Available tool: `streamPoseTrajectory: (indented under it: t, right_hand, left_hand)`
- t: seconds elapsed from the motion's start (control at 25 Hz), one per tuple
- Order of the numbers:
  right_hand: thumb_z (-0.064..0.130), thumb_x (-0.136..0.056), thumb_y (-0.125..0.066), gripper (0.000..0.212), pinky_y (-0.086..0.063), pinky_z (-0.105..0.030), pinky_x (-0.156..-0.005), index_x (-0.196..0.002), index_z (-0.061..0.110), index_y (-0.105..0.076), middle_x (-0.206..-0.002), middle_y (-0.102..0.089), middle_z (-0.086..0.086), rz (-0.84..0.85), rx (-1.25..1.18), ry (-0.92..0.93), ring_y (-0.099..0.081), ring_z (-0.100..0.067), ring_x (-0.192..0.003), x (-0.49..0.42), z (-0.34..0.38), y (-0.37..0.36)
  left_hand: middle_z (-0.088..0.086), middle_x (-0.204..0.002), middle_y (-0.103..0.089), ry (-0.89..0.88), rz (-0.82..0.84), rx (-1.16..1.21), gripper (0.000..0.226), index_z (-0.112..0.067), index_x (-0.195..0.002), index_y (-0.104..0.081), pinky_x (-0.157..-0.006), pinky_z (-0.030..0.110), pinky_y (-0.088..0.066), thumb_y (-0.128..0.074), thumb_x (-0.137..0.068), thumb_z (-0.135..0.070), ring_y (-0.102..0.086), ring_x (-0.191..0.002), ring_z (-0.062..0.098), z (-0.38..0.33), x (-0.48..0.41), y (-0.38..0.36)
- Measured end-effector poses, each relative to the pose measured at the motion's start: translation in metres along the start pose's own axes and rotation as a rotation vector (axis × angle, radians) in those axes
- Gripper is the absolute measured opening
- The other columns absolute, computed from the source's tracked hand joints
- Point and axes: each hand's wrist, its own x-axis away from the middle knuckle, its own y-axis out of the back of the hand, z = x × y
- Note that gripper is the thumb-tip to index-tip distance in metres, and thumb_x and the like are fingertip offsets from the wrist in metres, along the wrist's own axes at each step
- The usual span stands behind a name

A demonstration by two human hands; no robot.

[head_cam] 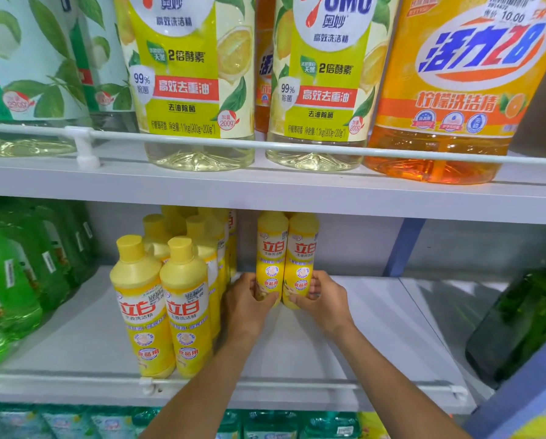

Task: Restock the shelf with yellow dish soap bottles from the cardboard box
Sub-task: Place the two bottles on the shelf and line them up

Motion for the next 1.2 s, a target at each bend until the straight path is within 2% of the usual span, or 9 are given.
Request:
streamPoseTrajectory:
  t: [0.32, 0.64, 0.92, 1.08, 1.2]
  right_hand:
    - [0.017, -0.07, -0.092, 0.047, -0.049, -0.004, -0.065, -0.107, 0.023, -0.062, -0.093, -0.07, 0.018, -0.002, 0.042, 0.014, -0.066, 0.015, -0.078, -0.002, -0.001, 0.0]
    - [0.021, -0.07, -0.092, 0.048, -0.051, -0.005, -0.067, -0.105, 0.027, -0.061, -0.093, -0.07, 0.019, -0.013, 0.094, 0.016, -0.066, 0.015, -0.079, -0.001, 0.0, 0.001]
    - [0.024, -0.071, -0.091, 0.046, -0.051, -0.005, -0.067, -0.106, 0.029, -0.061, -0.094, -0.07, 0.018, -0.003, 0.138, 0.001, -0.068, 0.008, -0.08, -0.001, 0.003, 0.0]
    - [0.03, -0.073, -0.09, 0.049, -0.058, -0.021, -0.082, -0.113, 0.026, -0.063, -0.101, -0.071, 0.013, 0.024, 0.221, -0.005, -0.069, -0.004, -0.089, 0.002, 0.011, 0.003]
    - [0.041, -0.077, -0.084, 0.052, -0.052, -0.026, -0.084, -0.12, 0.025, -0.062, -0.112, -0.069, 0.006, 0.059, 0.364, 0.032, -0.065, -0.014, -0.101, 0.011, 0.02, 0.01]
  left_hand:
    - [-0.01, -0.098, -0.069, 0.001, -0.007, -0.021, 0.044, -0.034, -0.1, -0.056, -0.081, 0.033, -0.06, -0.09, -0.071, -0.032, -0.069, -0.088, 0.012, -0.002, -0.004, -0.003]
    - [-0.009, -0.102, -0.071, 0.016, -0.001, -0.061, 0.045, -0.037, -0.102, -0.055, -0.083, 0.038, -0.062, -0.089, -0.072, -0.037, -0.07, -0.092, 0.012, 0.0, -0.004, -0.003]
    - [-0.01, -0.1, -0.067, 0.041, 0.045, -0.055, 0.045, -0.029, -0.109, -0.059, -0.081, 0.03, -0.058, -0.088, -0.074, -0.031, -0.068, -0.091, 0.013, -0.004, -0.005, 0.001]
    - [-0.007, -0.106, -0.069, 0.059, 0.165, -0.055, 0.05, -0.022, -0.118, -0.06, -0.08, 0.027, -0.055, -0.086, -0.076, -0.028, -0.067, -0.094, 0.013, -0.013, -0.003, 0.011]
    - [-0.001, -0.117, -0.069, 0.0, 0.236, -0.238, 0.049, -0.022, -0.119, -0.057, -0.091, 0.037, -0.055, -0.081, -0.077, -0.032, -0.066, -0.107, 0.02, -0.017, 0.003, 0.023]
